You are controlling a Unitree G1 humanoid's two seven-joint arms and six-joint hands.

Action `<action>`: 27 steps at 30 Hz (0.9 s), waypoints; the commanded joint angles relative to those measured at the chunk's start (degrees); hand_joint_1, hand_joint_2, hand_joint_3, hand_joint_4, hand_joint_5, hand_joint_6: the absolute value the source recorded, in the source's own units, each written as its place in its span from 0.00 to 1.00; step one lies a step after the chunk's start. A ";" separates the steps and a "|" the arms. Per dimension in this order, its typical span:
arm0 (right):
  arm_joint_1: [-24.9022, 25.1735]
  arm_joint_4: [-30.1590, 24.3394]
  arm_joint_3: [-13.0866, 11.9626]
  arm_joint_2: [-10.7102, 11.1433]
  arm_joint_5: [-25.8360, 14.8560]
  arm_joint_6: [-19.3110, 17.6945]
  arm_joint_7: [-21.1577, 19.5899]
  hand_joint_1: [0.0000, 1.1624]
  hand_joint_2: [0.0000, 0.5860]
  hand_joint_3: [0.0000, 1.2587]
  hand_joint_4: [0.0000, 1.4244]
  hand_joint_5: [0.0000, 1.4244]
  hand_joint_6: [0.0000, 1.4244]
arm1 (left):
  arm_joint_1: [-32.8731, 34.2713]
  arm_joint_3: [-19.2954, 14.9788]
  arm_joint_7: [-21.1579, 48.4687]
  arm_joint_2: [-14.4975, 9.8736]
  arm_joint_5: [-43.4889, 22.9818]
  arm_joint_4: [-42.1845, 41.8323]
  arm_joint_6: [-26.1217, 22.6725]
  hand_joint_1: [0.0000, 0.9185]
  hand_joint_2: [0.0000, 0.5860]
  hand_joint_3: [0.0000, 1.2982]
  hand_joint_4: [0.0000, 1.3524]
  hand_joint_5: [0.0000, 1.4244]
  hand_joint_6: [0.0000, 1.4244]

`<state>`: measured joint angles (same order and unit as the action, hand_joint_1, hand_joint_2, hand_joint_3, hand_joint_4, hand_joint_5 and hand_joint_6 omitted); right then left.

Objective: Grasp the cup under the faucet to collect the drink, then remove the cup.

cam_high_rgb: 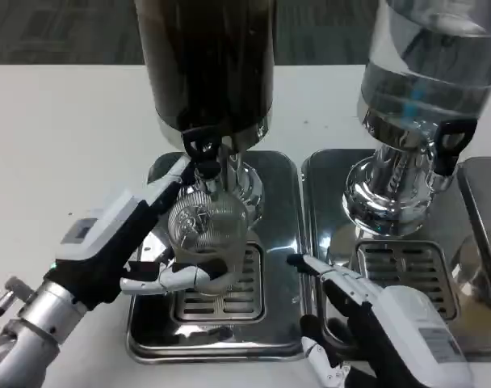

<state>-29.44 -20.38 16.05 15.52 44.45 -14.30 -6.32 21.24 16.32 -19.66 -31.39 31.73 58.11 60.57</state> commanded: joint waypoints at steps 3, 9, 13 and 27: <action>0.86 0.76 0.07 -0.30 -0.79 0.30 -0.41 0.37 0.95 0.13 0.13 0.12 0.17 | -2.47 -2.90 2.59 -2.22 -3.27 -2.55 0.78 0.39 0.08 0.01 0.00 0.11 0.26; 0.73 0.70 0.02 -0.17 -1.09 0.21 -0.52 0.38 0.97 0.13 0.12 0.12 0.17 | -5.20 -5.56 4.49 -2.99 -6.12 -5.01 1.07 0.33 0.06 0.02 0.00 0.11 0.26; 0.76 0.68 0.03 -0.01 -1.20 0.35 -0.34 0.39 0.99 0.13 0.12 0.11 0.17 | -8.53 -8.54 6.79 -3.85 -10.24 -8.42 2.65 0.13 0.09 0.09 0.06 0.15 0.28; 2.38 2.59 0.71 -0.15 -1.89 -0.09 -0.50 0.44 1.00 0.13 0.12 0.10 0.16 | -16.57 -17.44 34.88 -5.62 -48.98 -25.28 -1.78 0.00 0.12 0.38 0.34 0.35 0.40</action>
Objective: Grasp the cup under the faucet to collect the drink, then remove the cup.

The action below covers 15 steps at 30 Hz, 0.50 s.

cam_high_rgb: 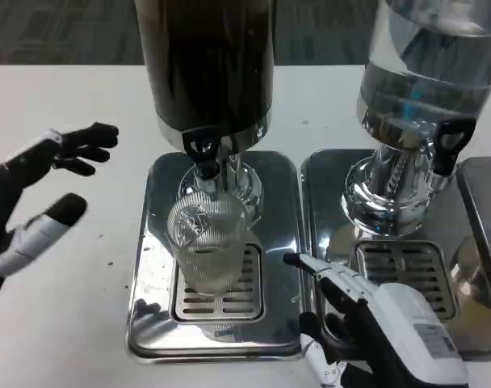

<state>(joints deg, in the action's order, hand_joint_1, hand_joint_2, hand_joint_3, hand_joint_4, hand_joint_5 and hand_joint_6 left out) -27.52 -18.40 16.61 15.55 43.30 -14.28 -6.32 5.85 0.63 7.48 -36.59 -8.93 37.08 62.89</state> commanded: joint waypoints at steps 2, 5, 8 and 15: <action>0.63 0.81 0.24 -0.20 -0.78 -0.11 -0.57 0.45 1.00 0.13 0.12 0.10 0.16 | -1.30 -3.05 12.75 -0.01 -13.34 -7.13 -7.41 0.00 0.12 0.38 0.34 0.35 0.39; 0.98 1.06 0.44 -0.17 -0.85 -0.25 -0.55 0.45 1.00 0.13 0.12 0.10 0.16 | -0.82 -4.90 19.80 0.51 -18.70 -10.07 -12.88 0.00 0.10 0.36 0.29 0.30 0.33; 1.32 1.28 0.53 -0.16 -0.80 -0.28 -0.68 0.47 1.00 0.13 0.12 0.10 0.15 | 0.52 -6.38 27.72 0.66 -23.96 -12.35 -20.06 0.00 0.07 0.33 0.26 0.27 0.29; 1.81 2.09 0.90 -0.37 -0.84 -0.17 -0.92 0.48 1.00 0.13 0.12 0.10 0.15 | 3.13 -10.59 41.23 1.74 -30.51 -16.20 -35.82 0.00 0.04 0.27 0.20 0.22 0.23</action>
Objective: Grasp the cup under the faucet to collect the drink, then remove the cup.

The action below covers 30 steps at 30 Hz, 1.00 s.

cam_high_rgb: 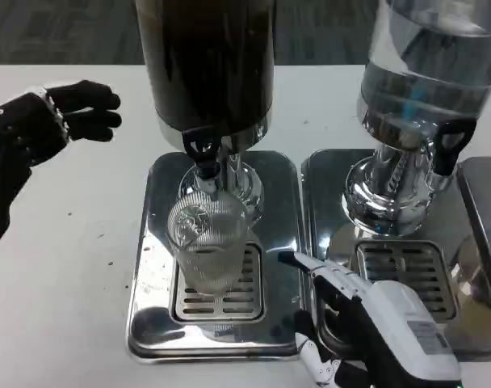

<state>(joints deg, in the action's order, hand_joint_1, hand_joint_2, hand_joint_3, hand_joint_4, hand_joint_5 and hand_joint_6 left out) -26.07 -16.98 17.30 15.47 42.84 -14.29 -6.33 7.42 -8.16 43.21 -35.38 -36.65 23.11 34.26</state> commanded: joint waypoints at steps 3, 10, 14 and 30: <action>0.41 1.04 0.26 -0.53 -0.42 -0.14 -1.14 0.48 1.00 0.13 0.12 0.10 0.15 | 2.09 -2.98 8.94 1.02 -3.87 -4.11 -12.52 0.00 0.04 0.27 0.19 0.22 0.22; 1.08 1.67 0.66 -0.84 -0.23 -0.26 -1.43 0.48 1.00 0.13 0.12 0.09 0.15 | 3.34 -5.01 13.37 2.04 -4.36 -7.80 -22.41 0.00 0.04 0.26 0.18 0.20 0.20; 1.28 2.07 0.76 -0.97 -0.29 -0.09 -1.61 0.48 1.00 0.13 0.12 0.09 0.15 | 4.66 -5.07 14.58 2.93 -3.18 -8.00 -25.59 0.00 0.04 0.24 0.15 0.18 0.17; 0.61 1.80 1.03 -1.39 -0.07 0.25 -2.53 0.48 1.00 0.13 0.11 0.09 0.14 | 9.41 -4.02 17.24 6.03 1.90 -6.42 -28.35 0.00 0.03 0.21 0.10 0.15 0.12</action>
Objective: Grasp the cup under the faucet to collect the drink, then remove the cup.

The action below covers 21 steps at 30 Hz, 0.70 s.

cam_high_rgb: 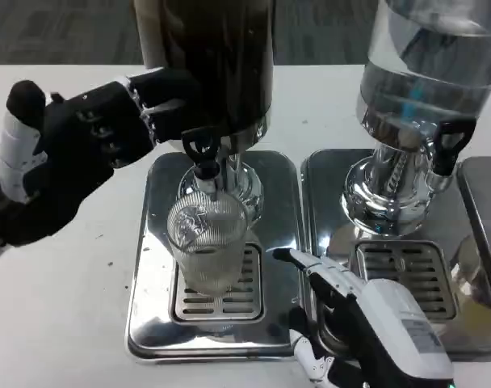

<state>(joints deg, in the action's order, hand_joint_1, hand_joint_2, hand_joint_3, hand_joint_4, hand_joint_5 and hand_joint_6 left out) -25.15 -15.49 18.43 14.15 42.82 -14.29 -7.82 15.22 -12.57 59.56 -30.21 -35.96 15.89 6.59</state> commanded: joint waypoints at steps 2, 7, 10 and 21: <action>-0.35 0.36 -0.13 -0.12 -0.02 0.22 -1.21 0.48 1.00 0.13 0.11 0.09 0.14 | 2.19 0.89 1.30 1.01 2.04 1.32 -0.81 0.00 0.03 0.20 0.10 0.14 0.11; -0.41 0.47 0.04 -0.24 -0.14 0.37 -1.34 0.48 1.00 0.13 0.11 0.09 0.14 | 3.51 1.67 2.55 1.78 3.71 2.46 -1.12 0.00 0.03 0.20 0.09 0.13 0.11; -0.35 0.53 0.16 -0.28 0.08 0.36 -1.55 0.48 1.00 0.13 0.11 0.09 0.14 | 4.21 2.20 3.00 2.29 4.12 2.83 -1.15 0.00 0.03 0.20 0.09 0.13 0.11; -0.86 0.68 0.23 -0.96 -0.12 0.79 -1.87 0.48 1.00 0.13 0.10 0.09 0.14 | 5.88 3.64 4.43 3.37 5.92 4.08 -0.76 0.00 0.03 0.20 0.09 0.13 0.11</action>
<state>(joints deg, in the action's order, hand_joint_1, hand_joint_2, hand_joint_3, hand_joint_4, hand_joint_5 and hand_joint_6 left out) -25.32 -15.04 18.57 13.56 42.85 -14.07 -8.67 20.11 -9.54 63.19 -27.00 -30.96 19.35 5.93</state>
